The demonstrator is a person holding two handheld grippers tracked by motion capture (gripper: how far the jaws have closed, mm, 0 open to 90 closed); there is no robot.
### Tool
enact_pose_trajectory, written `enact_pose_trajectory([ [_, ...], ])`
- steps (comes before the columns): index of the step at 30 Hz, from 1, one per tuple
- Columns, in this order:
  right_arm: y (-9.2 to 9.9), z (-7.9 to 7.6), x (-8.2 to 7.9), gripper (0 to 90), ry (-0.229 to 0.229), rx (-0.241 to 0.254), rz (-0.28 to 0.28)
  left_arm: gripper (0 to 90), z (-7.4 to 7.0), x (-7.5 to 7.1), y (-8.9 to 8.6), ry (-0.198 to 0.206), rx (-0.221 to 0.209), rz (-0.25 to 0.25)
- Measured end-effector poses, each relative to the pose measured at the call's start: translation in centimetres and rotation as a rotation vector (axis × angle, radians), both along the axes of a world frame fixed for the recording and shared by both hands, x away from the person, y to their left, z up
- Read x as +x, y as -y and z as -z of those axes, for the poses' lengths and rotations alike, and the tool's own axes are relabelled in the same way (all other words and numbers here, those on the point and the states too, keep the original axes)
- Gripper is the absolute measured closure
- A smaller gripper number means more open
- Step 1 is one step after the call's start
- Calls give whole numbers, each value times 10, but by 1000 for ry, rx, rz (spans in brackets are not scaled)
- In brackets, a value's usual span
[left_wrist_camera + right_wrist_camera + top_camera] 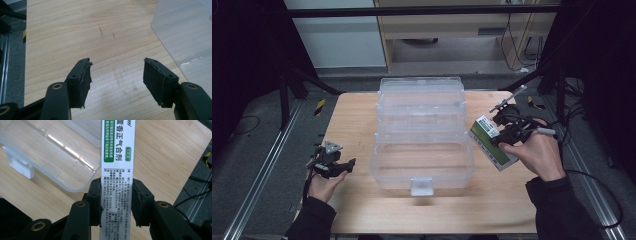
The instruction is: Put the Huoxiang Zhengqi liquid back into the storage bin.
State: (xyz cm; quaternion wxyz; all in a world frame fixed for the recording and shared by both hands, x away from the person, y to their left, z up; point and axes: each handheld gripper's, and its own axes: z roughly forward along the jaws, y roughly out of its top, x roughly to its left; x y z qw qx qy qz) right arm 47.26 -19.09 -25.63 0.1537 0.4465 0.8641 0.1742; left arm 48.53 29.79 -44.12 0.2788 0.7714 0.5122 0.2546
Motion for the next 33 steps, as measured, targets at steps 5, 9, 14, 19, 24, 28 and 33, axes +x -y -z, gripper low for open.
enact_pose_trajectory([
  [5, -7, -4, 0, 643, 14, 6, -38, 384, 0, 0, 0, 0, -1, -1],
  [9, -14, -6, 2, 643, 23, 11, -71, 384, 0, 0, 0, -1, 0, 0],
  [14, -24, -9, 4, 644, 36, 11, -101, 384, 0, 0, 0, 0, -1, 0],
  [19, -31, -9, 5, 644, 34, 28, -152, 384, 1, 0, -1, -2, -1, -3],
  [24, -39, -8, 7, 644, 29, 35, -203, 384, 1, 1, 0, -4, 1, 0],
  [28, -45, -7, 9, 645, 22, 42, -238, 384, 1, 1, 0, -5, 0, -1],
  [33, -53, -5, 11, 645, 9, 45, -294, 384, 1, 1, -1, -4, 0, -1],
])
